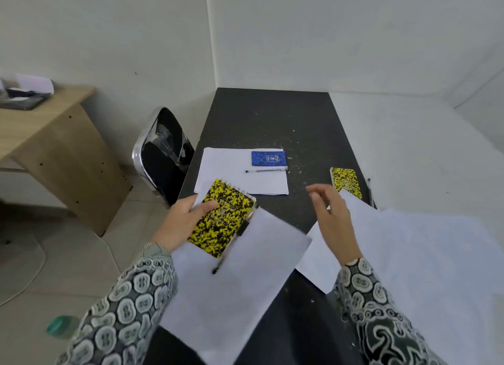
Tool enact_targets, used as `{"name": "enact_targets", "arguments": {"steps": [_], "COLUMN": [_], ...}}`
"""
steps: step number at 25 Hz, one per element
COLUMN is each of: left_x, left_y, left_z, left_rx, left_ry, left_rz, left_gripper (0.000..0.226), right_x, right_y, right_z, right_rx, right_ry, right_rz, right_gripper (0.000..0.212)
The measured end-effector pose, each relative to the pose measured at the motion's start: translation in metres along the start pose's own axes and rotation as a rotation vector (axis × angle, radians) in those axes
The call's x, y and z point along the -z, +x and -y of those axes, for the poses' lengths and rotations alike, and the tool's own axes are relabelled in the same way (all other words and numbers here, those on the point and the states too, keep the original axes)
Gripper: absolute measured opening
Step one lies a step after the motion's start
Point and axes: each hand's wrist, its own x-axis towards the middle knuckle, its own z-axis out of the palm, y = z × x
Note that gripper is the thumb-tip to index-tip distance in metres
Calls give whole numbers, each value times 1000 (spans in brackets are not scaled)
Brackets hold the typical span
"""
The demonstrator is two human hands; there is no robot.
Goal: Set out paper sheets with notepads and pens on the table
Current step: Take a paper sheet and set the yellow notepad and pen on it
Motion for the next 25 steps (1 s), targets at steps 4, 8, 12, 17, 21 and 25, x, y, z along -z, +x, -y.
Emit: {"name": "enact_targets", "arguments": {"steps": [4,8,12,17,21,25], "left_x": [-5,-47,-92,-129,-149,-163], "left_y": [44,74,95,108,112,111], "left_z": [5,14,27,47,51,47], "left_rx": [69,138,155,165,101,15], "left_ry": [301,557,692,672,648,704], "left_rz": [324,603,758,786,729,674], "left_gripper": [58,37,38,37,29,26], "right_x": [-8,-19,-34,-30,-20,-39], "right_y": [-9,-22,-30,-49,-53,-46], "right_z": [-75,-74,-85,-117,-129,-119], "right_rx": [-156,-289,-224,-63,-218,-433], "right_ry": [-451,-75,-258,-674,-639,-461], "right_rz": [410,425,561,570,362,321], "right_gripper": [30,24,28,41,52,28]}}
